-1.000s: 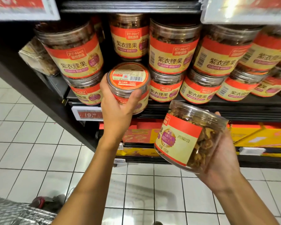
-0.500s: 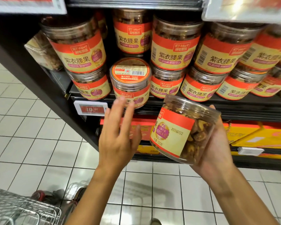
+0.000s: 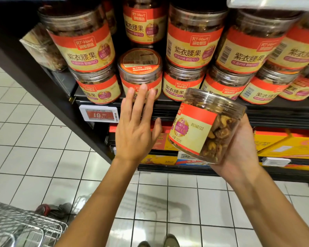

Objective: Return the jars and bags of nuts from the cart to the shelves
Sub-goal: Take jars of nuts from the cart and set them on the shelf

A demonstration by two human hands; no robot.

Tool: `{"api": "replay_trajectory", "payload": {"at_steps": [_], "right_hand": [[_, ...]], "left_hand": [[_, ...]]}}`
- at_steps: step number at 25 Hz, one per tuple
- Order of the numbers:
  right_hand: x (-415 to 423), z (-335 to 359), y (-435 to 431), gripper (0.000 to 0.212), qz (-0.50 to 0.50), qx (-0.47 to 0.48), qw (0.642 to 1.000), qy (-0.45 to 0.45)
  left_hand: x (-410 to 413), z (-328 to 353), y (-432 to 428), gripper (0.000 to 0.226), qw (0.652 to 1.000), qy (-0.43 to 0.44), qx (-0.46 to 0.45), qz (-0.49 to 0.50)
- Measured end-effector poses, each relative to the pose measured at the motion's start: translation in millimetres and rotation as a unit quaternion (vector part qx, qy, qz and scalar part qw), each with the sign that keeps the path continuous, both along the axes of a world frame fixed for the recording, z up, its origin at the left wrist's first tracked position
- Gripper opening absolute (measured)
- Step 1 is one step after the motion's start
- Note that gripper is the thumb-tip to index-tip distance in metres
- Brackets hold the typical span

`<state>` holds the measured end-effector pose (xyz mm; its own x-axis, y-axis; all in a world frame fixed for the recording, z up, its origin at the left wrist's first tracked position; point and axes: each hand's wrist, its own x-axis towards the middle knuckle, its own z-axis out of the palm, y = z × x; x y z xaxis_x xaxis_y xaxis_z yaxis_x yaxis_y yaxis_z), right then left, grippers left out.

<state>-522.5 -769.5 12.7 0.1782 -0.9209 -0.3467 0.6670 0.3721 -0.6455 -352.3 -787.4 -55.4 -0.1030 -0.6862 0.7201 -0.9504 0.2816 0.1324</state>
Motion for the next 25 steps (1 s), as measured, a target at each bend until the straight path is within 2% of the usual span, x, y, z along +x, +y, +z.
{"api": "replay_trajectory", "payload": {"at_steps": [2, 3, 4, 5, 6, 7, 8, 9, 10, 12, 14, 16, 18, 20, 22, 24, 25], "right_hand": [[1.1, 0.4, -1.5, 0.060, 0.000, 0.000, 1.000, 0.008], [2.3, 1.3, -2.5, 0.060, 0.005, 0.004, 1.000, 0.020], [3.8, 3.1, -4.5, 0.063, 0.011, 0.009, 0.999, 0.039], [6.8, 5.8, -6.4, 0.065, 0.022, 0.009, 0.998, 0.063], [11.4, 8.4, -9.1, 0.066, 0.035, 0.003, 0.995, 0.094], [18.3, 12.6, -11.2, 0.066, 0.046, -0.007, 0.991, 0.129], [25.9, 17.2, -11.6, 0.066, 0.051, -0.018, 0.985, 0.161], [32.7, 21.4, -11.3, 0.066, 0.054, -0.033, 0.982, 0.181], [37.1, 23.9, -10.1, 0.068, 0.068, -0.063, 0.977, 0.192], [44.3, 31.6, -1.7, 0.073, 0.112, -0.160, 0.966, 0.171], [45.5, 43.0, 7.3, 0.078, 0.142, -0.192, 0.959, 0.151], [38.9, 50.2, 17.0, 0.069, 0.077, -0.207, 0.952, 0.211], [36.5, 50.4, 31.0, 0.047, 0.000, -0.188, 0.938, 0.292], [49.2, 51.2, 40.9, 0.038, 0.036, -0.195, 0.929, 0.314], [59.7, 44.4, 42.0, 0.049, 0.056, -0.220, 0.912, 0.343], [61.0, 42.9, 30.6, 0.064, 0.027, -0.204, 0.921, 0.331], [62.3, 44.2, 26.8, 0.063, 0.005, -0.210, 0.925, 0.317]], "left_hand": [[6.8, 8.6, 10.4, 0.042, 1.000, -0.003, -0.012, -0.008], [9.6, 14.6, 17.7, 0.035, 0.998, 0.058, -0.008, -0.013], [10.7, 24.2, 24.6, 0.029, 0.982, 0.186, 0.021, -0.025], [9.6, 37.1, 31.4, 0.024, 0.928, 0.363, 0.078, -0.039], [5.2, 53.4, 36.7, 0.023, 0.831, 0.529, 0.150, -0.076], [1.7, 66.1, 39.1, 0.029, 0.740, 0.631, 0.210, -0.102], [-1.8, 76.0, 40.8, 0.036, 0.691, 0.664, 0.256, -0.125], [-7.2, 82.9, 41.3, 0.041, 0.686, 0.654, 0.279, -0.151], [-14.1, 88.9, 41.6, 0.047, 0.698, 0.638, 0.280, -0.169], [-19.6, 97.8, 41.4, 0.065, 0.734, 0.625, 0.211, -0.163], [-10.6, 98.1, 37.3, 0.064, 0.741, 0.638, 0.141, -0.156], [-1.8, 97.7, 34.2, 0.059, 0.730, 0.654, 0.107, -0.166], [-0.7, 97.7, 35.0, 0.062, 0.727, 0.666, 0.095, -0.137], [-4.7, 100.3, 36.6, 0.062, 0.722, 0.676, 0.094, -0.116], [-0.9, 102.5, 39.1, 0.064, 0.708, 0.679, 0.123, -0.152], [9.5, 101.1, 39.3, 0.068, 0.693, 0.686, 0.152, -0.163], [11.8, 100.7, 40.9, 0.063, 0.693, 0.687, 0.152, -0.158]]}}
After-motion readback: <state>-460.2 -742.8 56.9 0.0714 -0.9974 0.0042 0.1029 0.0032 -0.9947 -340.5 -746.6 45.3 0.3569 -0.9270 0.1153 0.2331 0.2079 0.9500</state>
